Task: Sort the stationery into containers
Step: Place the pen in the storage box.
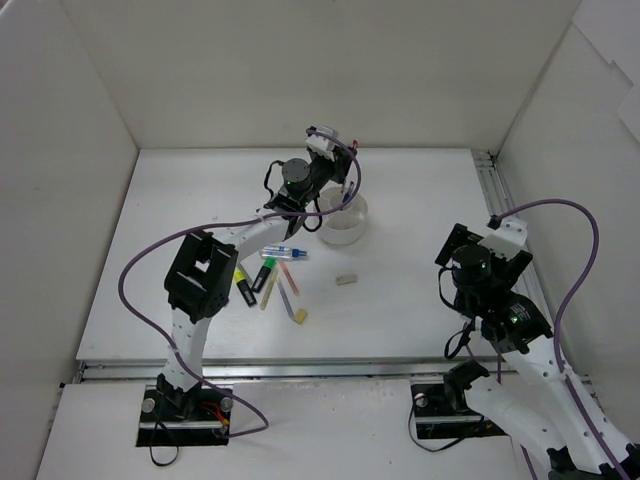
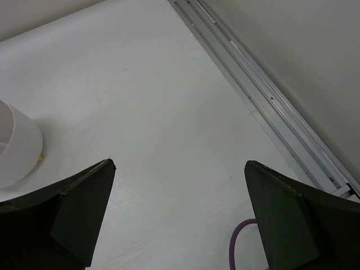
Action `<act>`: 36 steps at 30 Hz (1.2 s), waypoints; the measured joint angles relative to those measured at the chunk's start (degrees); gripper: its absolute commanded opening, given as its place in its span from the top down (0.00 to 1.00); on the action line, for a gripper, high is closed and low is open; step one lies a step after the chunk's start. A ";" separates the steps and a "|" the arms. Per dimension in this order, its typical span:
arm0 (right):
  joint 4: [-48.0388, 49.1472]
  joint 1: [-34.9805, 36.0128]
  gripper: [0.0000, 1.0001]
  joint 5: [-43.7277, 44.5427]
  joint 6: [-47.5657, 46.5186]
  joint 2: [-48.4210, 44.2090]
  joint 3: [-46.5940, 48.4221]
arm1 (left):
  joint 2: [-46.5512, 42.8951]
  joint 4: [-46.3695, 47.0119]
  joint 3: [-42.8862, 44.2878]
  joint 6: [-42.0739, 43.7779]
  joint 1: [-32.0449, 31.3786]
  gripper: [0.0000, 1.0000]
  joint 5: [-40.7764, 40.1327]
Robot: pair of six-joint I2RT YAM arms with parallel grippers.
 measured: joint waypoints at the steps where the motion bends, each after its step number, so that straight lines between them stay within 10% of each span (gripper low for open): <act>1: 0.00 -0.04 0.02 0.00 -0.02 0.09 0.00 | 0.26 0.55 0.00 0.00 0.00 1.00 0.00; 21: 0.00 -0.35 0.02 -0.04 -0.44 1.16 0.00 | 3.87 3.06 -4.57 -1.31 0.00 0.99 -1.92; 24: 0.02 -0.35 0.02 -0.07 -0.48 1.27 0.00 | 3.87 3.10 -5.92 -1.57 0.00 0.69 -1.38; 34: 0.00 -0.68 0.02 -3.65 -2.64 0.92 0.11 | -0.09 1.68 -11.85 -2.78 0.00 0.45 1.46; 36: 0.02 -0.68 0.02 -6.38 -4.11 0.68 0.50 | -2.95 1.40 -14.27 -2.47 0.00 0.25 1.86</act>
